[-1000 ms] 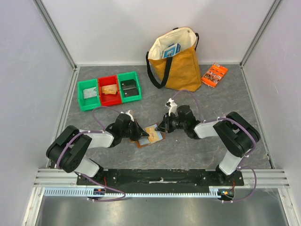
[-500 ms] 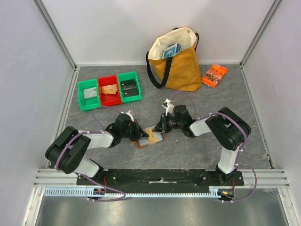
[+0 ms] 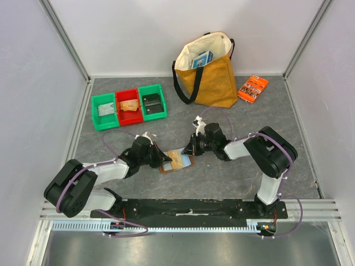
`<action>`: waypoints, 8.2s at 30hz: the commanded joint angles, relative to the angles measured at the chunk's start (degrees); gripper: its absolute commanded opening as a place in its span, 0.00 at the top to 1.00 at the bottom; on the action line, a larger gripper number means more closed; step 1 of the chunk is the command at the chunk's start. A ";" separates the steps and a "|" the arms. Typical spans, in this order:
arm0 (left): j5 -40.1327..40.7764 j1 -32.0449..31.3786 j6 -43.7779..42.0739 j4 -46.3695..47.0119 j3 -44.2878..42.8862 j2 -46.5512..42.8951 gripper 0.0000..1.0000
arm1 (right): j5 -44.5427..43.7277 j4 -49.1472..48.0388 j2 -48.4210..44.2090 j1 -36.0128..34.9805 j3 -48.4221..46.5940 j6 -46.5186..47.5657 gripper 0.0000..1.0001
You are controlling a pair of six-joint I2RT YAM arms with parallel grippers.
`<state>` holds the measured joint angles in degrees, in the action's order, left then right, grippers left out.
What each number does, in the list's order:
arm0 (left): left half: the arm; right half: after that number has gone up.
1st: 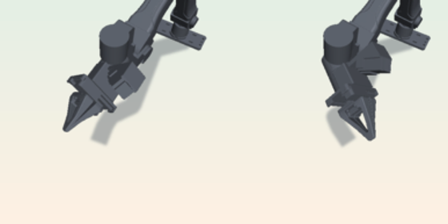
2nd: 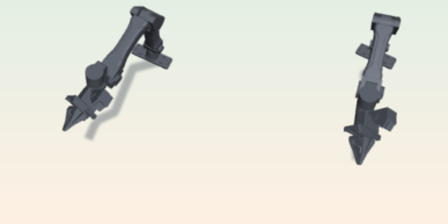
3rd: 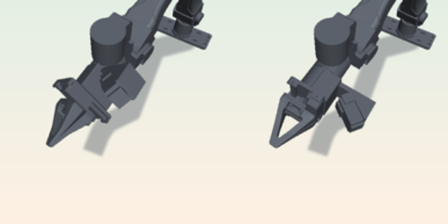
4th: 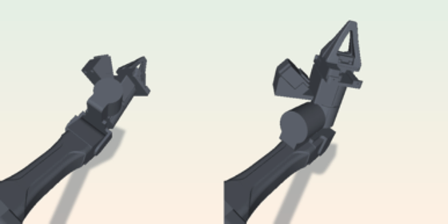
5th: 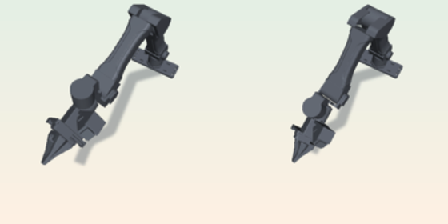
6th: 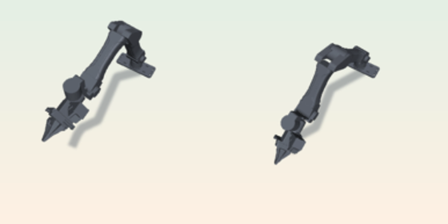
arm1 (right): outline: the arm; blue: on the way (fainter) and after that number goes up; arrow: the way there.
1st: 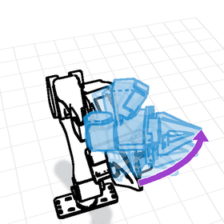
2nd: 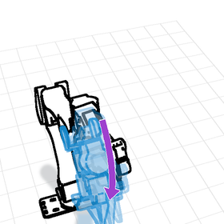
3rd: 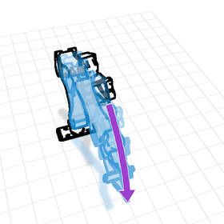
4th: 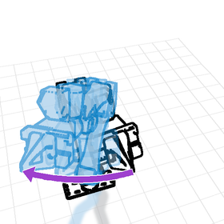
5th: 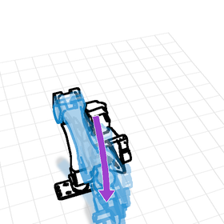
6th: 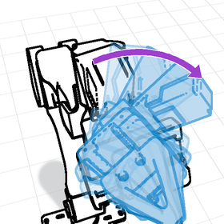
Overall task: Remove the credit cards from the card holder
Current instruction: Remove the credit card from the card holder, then place the credit card in the storage box.
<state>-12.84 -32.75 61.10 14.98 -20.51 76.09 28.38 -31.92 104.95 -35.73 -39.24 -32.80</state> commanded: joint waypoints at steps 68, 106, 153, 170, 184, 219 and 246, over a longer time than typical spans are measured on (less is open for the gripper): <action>-4.47 1.73 5.52 13.32 10.58 -2.00 0.98 | -2.81 15.05 1.58 -0.31 -0.83 3.53 1.00; -6.85 2.61 3.23 14.81 8.29 2.22 0.91 | 3.45 14.77 1.49 -1.98 -4.96 3.26 1.00; -10.72 4.10 6.31 21.33 15.15 -0.41 0.98 | -4.56 23.22 4.92 -1.28 -5.41 6.69 1.00; -8.61 4.89 5.35 19.56 12.34 -0.07 0.60 | -3.24 22.17 4.39 -0.93 -5.05 6.87 1.00; -7.38 5.24 8.59 19.75 16.11 -3.92 0.98 | -3.51 21.99 4.83 -0.92 -4.79 6.87 1.00; 30.50 14.99 9.03 1.08 -0.93 -31.56 0.98 | -21.43 31.83 -39.01 2.32 -2.77 9.94 0.15; 43.60 25.11 21.60 6.30 -33.44 21.81 0.98 | -34.88 38.60 -53.00 4.61 0.75 15.48 0.02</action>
<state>24.95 -8.19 78.41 23.55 -50.50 95.04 -4.40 6.61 52.53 -31.57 -38.81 -18.94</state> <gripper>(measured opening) 0.024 0.980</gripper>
